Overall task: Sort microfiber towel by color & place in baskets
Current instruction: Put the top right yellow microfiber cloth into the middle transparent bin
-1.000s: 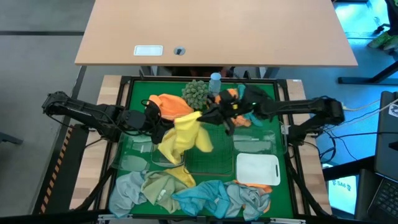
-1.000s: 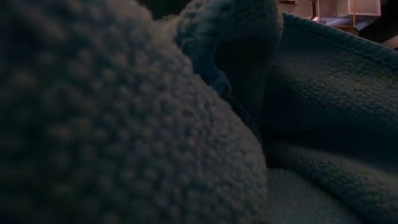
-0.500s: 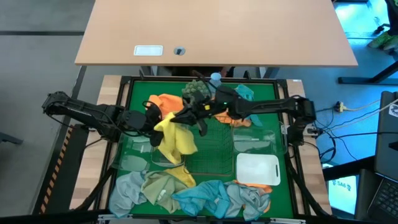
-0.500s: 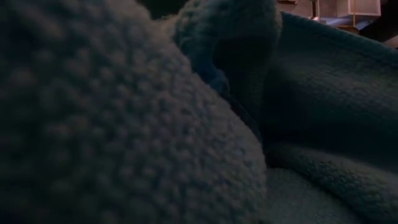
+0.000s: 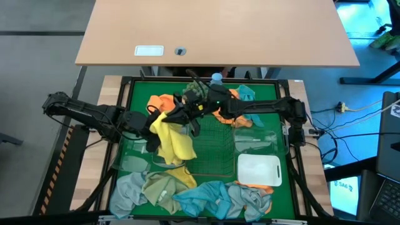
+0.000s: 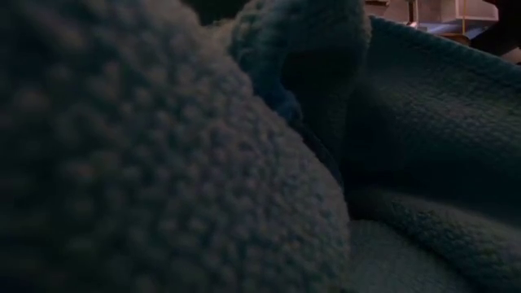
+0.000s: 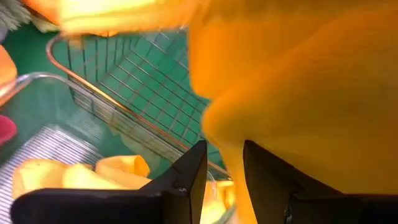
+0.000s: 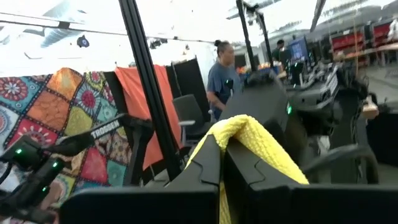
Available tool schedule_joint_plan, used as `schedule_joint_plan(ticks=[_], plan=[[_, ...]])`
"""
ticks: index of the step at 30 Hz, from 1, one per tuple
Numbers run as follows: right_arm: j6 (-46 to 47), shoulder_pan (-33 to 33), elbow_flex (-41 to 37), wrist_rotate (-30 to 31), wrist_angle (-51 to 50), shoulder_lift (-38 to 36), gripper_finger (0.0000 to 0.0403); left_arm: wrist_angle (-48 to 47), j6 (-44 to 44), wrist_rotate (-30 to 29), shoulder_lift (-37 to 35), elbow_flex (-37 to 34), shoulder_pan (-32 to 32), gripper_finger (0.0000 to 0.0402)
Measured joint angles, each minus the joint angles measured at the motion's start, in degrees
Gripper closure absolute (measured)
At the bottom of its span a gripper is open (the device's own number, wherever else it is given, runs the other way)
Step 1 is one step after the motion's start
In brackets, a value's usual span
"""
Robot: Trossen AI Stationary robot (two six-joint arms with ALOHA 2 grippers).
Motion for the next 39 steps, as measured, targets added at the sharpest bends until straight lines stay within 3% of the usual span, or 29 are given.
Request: schedule_joint_plan(ticks=[9, 18, 24, 27, 32, 39], plan=[[-8.02, 0.02, -0.02, -0.50, -12.45, 0.03, 0.0401, -4.15, -0.30, 5.69, 0.00, 0.00, 0.00, 0.0303], [-16.10, -0.04, -0.07, 0.13, -20.57, 0.03, 0.0401, -10.70, -0.44, 4.69, 0.00, 0.01, 0.00, 0.0303], [-22.86, -0.30, -0.11, 10.97, -24.60, 0.03, 0.0401, -10.78, -0.50, -4.65, 0.00, 0.01, 0.02, 0.0303], [-22.85, -1.19, -0.11, 12.63, -25.10, 0.03, 0.0401, -10.82, -0.48, -8.65, 0.13, 0.01, 0.07, 0.0303], [-22.53, -2.79, -0.11, 14.05, -29.30, 0.03, 0.0401, -12.82, -0.29, -8.30, 0.13, -0.01, 0.02, 0.0303], [-22.90, -3.15, -0.15, 21.62, -38.95, 0.09, 0.0401, -15.77, -0.16, -4.48, 0.13, 0.01, 0.00, 0.0303]])
